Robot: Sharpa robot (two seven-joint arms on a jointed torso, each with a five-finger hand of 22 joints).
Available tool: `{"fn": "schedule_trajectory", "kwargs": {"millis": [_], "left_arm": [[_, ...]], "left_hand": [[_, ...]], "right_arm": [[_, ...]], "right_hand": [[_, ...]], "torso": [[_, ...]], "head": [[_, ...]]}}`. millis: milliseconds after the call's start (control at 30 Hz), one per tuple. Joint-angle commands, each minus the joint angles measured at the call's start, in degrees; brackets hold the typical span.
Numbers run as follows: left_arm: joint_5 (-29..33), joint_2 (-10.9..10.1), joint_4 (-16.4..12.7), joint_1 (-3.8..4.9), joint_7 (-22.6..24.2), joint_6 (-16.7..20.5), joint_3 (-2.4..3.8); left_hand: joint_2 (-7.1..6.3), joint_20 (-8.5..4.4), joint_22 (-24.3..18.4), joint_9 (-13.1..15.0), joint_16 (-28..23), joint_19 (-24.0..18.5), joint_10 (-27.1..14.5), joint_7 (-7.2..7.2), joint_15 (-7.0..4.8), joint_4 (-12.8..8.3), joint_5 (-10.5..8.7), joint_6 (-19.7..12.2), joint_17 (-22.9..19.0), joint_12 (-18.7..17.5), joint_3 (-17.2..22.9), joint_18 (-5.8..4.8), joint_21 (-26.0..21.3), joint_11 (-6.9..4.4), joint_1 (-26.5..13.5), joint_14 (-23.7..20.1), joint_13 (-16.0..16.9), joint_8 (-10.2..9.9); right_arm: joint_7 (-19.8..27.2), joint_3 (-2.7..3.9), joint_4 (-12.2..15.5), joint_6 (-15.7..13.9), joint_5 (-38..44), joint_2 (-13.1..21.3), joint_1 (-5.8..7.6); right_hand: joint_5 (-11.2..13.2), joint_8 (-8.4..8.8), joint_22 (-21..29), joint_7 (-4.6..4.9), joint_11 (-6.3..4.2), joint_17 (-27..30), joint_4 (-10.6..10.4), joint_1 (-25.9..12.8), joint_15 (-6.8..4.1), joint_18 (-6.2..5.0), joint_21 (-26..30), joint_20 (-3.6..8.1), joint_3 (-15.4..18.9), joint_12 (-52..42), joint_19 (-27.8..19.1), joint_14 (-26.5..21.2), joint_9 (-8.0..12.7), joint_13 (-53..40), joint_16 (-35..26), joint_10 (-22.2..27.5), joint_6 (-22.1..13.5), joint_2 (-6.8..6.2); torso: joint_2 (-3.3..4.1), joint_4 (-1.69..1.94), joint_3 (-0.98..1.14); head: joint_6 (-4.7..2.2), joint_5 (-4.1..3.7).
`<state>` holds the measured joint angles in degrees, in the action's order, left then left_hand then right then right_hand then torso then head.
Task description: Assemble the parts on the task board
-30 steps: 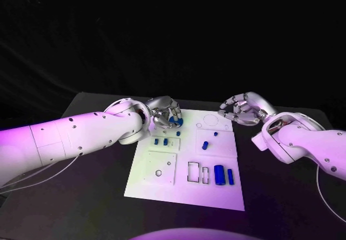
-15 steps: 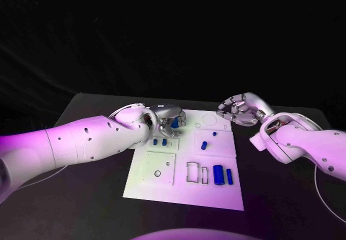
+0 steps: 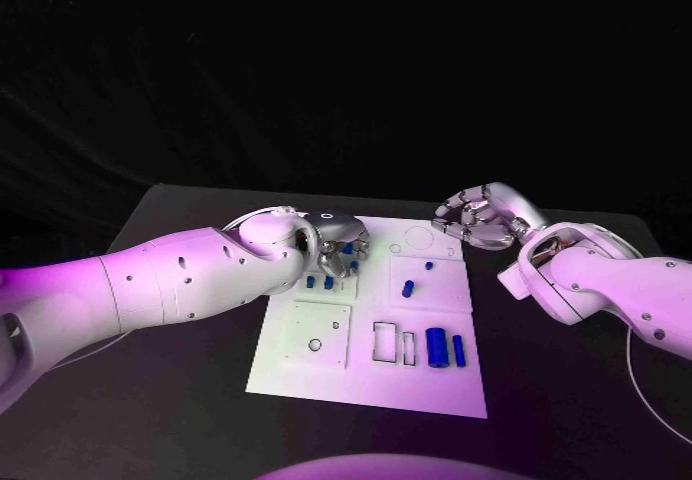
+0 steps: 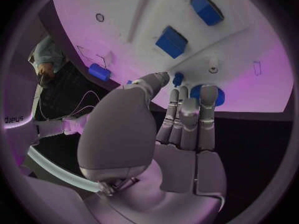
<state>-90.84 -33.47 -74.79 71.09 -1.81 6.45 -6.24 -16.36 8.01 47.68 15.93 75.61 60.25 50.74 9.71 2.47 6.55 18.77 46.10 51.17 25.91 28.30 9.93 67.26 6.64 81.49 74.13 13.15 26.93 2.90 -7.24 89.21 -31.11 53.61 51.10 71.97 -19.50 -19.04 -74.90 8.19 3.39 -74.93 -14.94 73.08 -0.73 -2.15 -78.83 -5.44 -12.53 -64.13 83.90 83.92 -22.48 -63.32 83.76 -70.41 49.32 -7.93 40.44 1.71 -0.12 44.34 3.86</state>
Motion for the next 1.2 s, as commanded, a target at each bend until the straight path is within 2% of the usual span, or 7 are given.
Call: {"fn": "schedule_trajectory", "kwargs": {"millis": [33, 167, 333, 367, 833, 1200], "left_arm": [[-1.43, 0.20, 0.01, -0.01, -1.45, -2.66, 0.02], [-1.46, 0.29, 0.12, -0.03, -1.77, -2.69, 0.02], [-1.27, 0.51, 0.34, -0.11, -1.74, -2.29, 0.02], [-1.21, 0.55, 0.38, -0.13, -1.71, -2.15, 0.02], [-0.49, 1.11, 1.43, -0.23, -1.60, -1.36, 0.03], [0.51, 1.36, 2.41, -0.54, -0.95, 0.28, 0.02]], "left_hand": [[0.15, -0.02, 0.80, -0.18, 0.55, 0.69, 1.00, -0.04, -0.06, -0.28, -0.19, 0.80, 0.37, -0.26, 0.24, -1.03, 0.63, -0.03, -0.32, 0.69, -0.35, -0.49], [0.40, -0.09, 1.82, -0.37, 1.08, 1.36, 1.78, -0.06, -0.14, -0.28, -0.15, 1.28, 0.91, -0.35, 0.65, -1.21, 1.33, -0.13, -0.20, 1.14, -0.70, -0.77], [0.92, -0.25, 3.50, -0.65, 1.96, 2.55, 3.31, -0.18, -0.36, -0.41, -0.15, 2.13, 1.82, -0.48, 1.71, -1.50, 2.55, -0.38, 0.22, 2.02, -1.22, -1.19], [1.37, -0.41, 4.95, -0.73, 2.67, 3.60, 4.23, -0.41, -0.59, -0.61, -0.25, 2.78, 3.01, -0.58, 2.49, -1.76, 3.52, -0.61, 0.66, 2.80, -1.50, -1.33], [2.68, -1.19, 8.52, -1.03, 3.79, 6.06, 8.94, -1.16, -1.58, -1.45, -0.73, 6.03, 3.72, -1.98, 4.84, -2.42, 6.13, -1.70, 1.03, 4.34, -2.91, -2.32], [3.24, -1.55, 10.50, -0.94, 4.13, 7.55, 12.30, -1.61, -2.17, -2.33, -0.84, 8.49, 3.88, -4.29, 5.65, -2.80, 7.48, -2.30, 0.76, 5.38, -3.89, -3.04]], "right_arm": [[0.56, 0.00, -0.01, -0.01, 0.20, -0.08, -0.05], [0.56, 0.00, -0.02, 0.01, 0.20, -0.12, -0.05], [0.59, 0.00, -0.02, 0.04, 0.20, -0.22, -0.05], [0.59, 0.00, -0.03, 0.06, 0.20, -0.24, -0.05], [0.55, 0.00, 0.12, 0.14, 0.22, -0.22, -0.05], [0.54, 0.00, 0.24, 0.07, 0.29, -0.10, -0.04]], "right_hand": [[0.17, 0.09, -7.72, 0.04, 0.01, -0.50, -0.23, 0.37, -0.09, -0.75, 0.19, 0.23, -0.26, 0.18, -0.20, 2.70, 0.09, 0.05, -0.25, 0.53, -0.37, -0.36], [0.17, 0.09, -7.72, 0.04, 0.01, -0.50, -0.23, 0.37, -0.09, -0.75, 0.19, 0.23, -0.26, 0.18, -0.20, 2.70, 0.09, 0.05, -0.25, 0.53, -0.37, -0.36], [0.15, 0.07, -7.73, 0.04, 0.01, -0.49, -0.33, 0.30, -0.08, -0.75, 0.19, 0.22, -0.28, 0.19, -0.19, 2.70, 0.10, 0.07, -0.27, 0.50, -0.34, -0.38], [0.15, 0.07, -7.73, 0.04, 0.01, -0.49, -0.33, 0.30, -0.08, -0.75, 0.19, 0.22, -0.28, 0.19, -0.19, 2.70, 0.10, 0.07, -0.27, 0.50, -0.34, -0.38], [0.10, -0.04, -7.75, -0.01, -0.03, -0.45, -0.51, 0.22, -0.10, -0.74, 0.17, 0.22, -0.37, 0.05, -0.16, 2.69, 0.08, -0.03, -0.32, 0.28, -0.15, -0.35], [0.08, -0.12, -7.76, -0.05, -0.06, -0.47, -0.63, 0.16, -0.11, -0.74, 0.16, 0.23, -0.42, -0.08, -0.14, 2.70, 0.07, -0.12, -0.33, 0.11, 0.00, -0.35]], "torso": [[-0.01, 0.01, 0.01], [0.00, 0.09, 0.00], [-0.04, -0.01, 0.06], [-0.04, -0.02, 0.05], [0.03, 0.10, 0.02], [-0.11, 0.12, 0.00]], "head": [[0.05, -0.06], [0.11, -0.13], [0.09, -0.02], [0.08, 0.04], [0.12, -0.22], [0.45, -0.33]]}}
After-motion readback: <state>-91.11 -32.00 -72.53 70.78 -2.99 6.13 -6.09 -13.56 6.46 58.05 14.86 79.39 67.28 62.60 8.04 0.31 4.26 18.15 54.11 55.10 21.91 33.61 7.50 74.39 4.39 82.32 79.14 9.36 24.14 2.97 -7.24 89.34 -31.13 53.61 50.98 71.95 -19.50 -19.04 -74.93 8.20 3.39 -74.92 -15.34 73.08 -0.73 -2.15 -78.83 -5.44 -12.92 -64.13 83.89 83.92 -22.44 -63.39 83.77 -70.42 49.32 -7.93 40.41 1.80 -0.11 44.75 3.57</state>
